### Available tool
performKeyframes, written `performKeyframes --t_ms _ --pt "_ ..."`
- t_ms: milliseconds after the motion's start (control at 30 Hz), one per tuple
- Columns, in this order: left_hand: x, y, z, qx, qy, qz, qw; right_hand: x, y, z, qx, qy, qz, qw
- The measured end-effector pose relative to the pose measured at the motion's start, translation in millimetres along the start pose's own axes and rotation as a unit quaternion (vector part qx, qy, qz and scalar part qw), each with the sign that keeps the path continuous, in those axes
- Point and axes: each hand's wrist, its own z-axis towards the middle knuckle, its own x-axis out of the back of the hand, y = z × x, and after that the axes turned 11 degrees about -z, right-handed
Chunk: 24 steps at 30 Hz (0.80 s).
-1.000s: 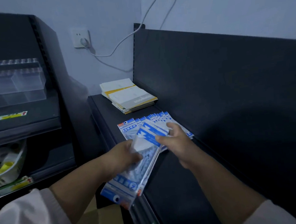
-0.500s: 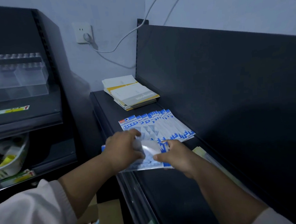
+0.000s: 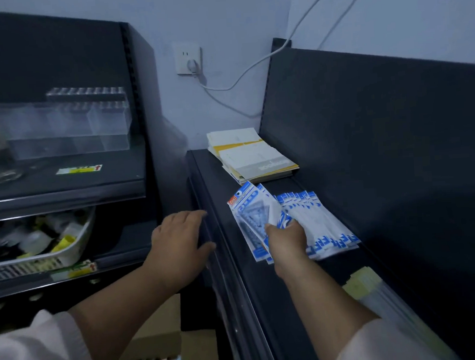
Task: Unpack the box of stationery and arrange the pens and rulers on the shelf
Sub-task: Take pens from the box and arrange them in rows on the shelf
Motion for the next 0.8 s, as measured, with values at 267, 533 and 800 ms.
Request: performKeyframes --t_ms 267,533,800 --pt "4 -29 -4 0.033 -0.049 -0.005 0.998 -21 11 5 0.026 0.001 -0.228 0.973" --pt "13 -59 -9 0.019 -0.077 -0.018 0.997 -25 6 -25 0.116 0.039 -0.470 0.874" --pt "36 -117 -23 -0.009 -0.087 0.019 0.996 -83 -6 -76 0.285 -0.009 -0.476 0.832"
